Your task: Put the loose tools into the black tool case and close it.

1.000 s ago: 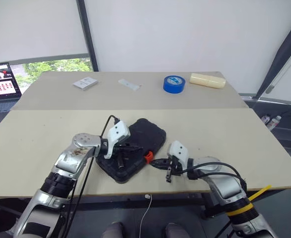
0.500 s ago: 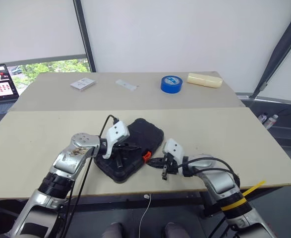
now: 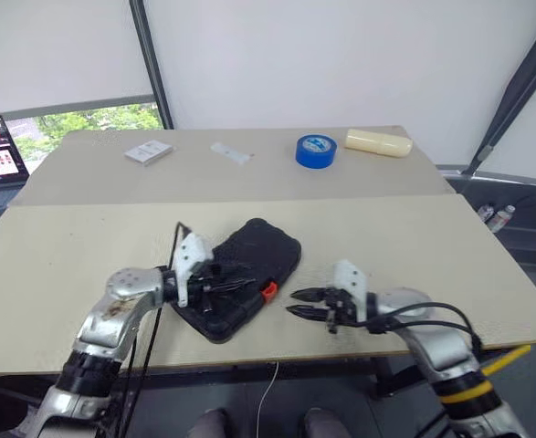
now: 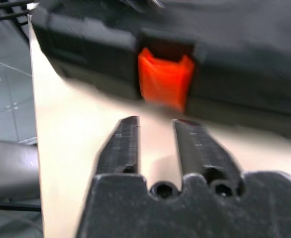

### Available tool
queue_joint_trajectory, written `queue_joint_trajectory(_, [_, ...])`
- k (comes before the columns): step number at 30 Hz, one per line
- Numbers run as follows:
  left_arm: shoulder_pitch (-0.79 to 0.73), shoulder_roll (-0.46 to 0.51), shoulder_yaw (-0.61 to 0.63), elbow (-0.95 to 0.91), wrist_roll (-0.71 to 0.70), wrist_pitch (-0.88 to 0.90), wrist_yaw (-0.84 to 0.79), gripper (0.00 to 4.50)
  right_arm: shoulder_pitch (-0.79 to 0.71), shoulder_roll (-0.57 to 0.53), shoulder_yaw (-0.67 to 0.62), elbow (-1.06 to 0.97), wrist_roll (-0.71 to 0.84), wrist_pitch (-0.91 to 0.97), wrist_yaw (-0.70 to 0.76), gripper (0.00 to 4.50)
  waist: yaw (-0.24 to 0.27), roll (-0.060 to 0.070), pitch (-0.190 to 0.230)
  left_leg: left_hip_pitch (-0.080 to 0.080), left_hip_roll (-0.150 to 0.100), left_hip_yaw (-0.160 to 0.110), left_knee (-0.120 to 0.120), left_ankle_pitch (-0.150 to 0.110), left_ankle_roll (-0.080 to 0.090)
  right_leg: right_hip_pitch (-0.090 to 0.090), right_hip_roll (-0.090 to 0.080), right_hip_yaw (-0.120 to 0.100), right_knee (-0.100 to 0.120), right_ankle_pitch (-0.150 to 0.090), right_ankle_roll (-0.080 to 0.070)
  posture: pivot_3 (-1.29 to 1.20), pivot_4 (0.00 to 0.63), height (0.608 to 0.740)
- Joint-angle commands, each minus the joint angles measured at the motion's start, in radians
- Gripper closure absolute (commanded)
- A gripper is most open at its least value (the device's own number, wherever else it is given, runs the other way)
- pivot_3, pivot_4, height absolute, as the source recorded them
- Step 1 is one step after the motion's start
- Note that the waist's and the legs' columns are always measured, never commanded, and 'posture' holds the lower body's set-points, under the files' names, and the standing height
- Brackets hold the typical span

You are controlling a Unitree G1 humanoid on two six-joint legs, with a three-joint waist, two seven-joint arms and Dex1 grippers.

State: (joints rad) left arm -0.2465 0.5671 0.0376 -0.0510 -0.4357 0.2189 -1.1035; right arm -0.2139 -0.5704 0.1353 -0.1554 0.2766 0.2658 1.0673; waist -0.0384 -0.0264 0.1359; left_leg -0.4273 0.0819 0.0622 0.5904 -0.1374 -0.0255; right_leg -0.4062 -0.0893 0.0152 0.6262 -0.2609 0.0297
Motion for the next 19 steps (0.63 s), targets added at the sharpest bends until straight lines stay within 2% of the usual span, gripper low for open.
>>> queue_joint_trajectory(1, [0.111, 0.082, 0.158, -0.001, -0.032, -0.1, -0.046, 1.03, 0.047, -0.055, -0.131, -0.001, 0.052, -0.205, 0.072, 1.37, 0.0, -0.002, 0.003, 0.0, 0.0, 0.0, 0.0, -0.001, 0.0, 0.0, 0.001, 0.0, 0.001, 0.0, 0.0, 0.0, 0.15, 0.74])
queue_joint_trajectory(2, [0.148, 0.11, 0.186, 0.002, -0.03, -0.111, -0.056, 0.74, 0.055, -0.064, -0.158, 0.018, 0.058, -0.236, 0.073, 1.1, 0.001, -0.003, 0.005, 0.0, 0.001, 0.0, 0.0, -0.003, -0.001, 0.0, 0.001, 0.0, 0.001, 0.0, -0.001, 0.0, 0.15, 0.74])
queue_joint_trajectory(3, [0.184, 0.132, 0.21, 0.003, -0.03, -0.11, -0.056, 0.26, 0.062, -0.073, -0.18, 0.037, 0.064, -0.269, 0.085, 0.63, 0.001, -0.003, 0.007, 0.0, 0.001, 0.0, 0.0, -0.003, -0.001, 0.0, 0.002, 0.0, 0.001, -0.002, 0.0, 0.0, 0.15, 0.74])
queue_joint_trajectory(4, [0.224, 0.151, 0.241, 0.018, -0.012, -0.136, -0.047, 0.02, 0.068, -0.089, -0.2, 0.063, 0.057, -0.304, 0.094, 0.33, 0.003, -0.004, 0.008, -0.001, 0.001, 0.0, 0.0, -0.004, -0.002, -0.001, 0.002, 0.0, 0.001, -0.004, 0.003, 0.0, 0.15, 0.74])
queue_joint_trajectory(5, [0.258, 0.163, 0.268, 0.031, 0.007, -0.16, -0.029, 0.0, 0.073, -0.103, -0.215, 0.086, 0.055, -0.327, 0.105, 0.06, 0.007, -0.004, 0.009, -0.002, 0.001, 0.0, 0.0, -0.005, -0.003, -0.001, 0.002, 0.0, 0.0, -0.005, 0.004, 0.0, 0.15, 0.74])
queue_joint_trajectory(8, [0.356, 0.194, 0.351, 0.095, 0.076, -0.211, 0.053, 0.0, 0.074, -0.144, -0.252, 0.173, 0.046, -0.412, 0.134, 0.06, 0.02, -0.005, 0.011, -0.003, -0.001, 0.001, 0.001, -0.006, -0.005, -0.001, -0.002, 0.0, -0.001, -0.006, 0.003, 0.0, 0.15, 0.74])
queue_joint_trajectory(12, [0.453, 0.202, 0.404, 0.113, 0.078, -0.229, 0.067, 0.0, 0.065, -0.177, -0.278, 0.266, 0.038, -0.507, 0.149, 0.06, 0.029, -0.013, 0.021, -0.004, -0.001, 0.003, 0.002, -0.009, -0.011, -0.003, -0.003, 0.0, -0.002, -0.009, -0.001, 0.0, 0.15, 0.74])
queue_joint_trajectory(19, [0.459, 0.189, 0.401, 0.118, 0.103, -0.277, 0.124, 0.0, 0.051, -0.175, -0.301, 0.333, 0.034, -0.57, 0.11, 0.06, 0.045, -0.014, 0.022, -0.008, 0.0, 0.004, 0.003, -0.01, -0.013, -0.012, -0.003, -0.001, -0.001, -0.005, -0.004, 0.0, 0.15, 0.74])
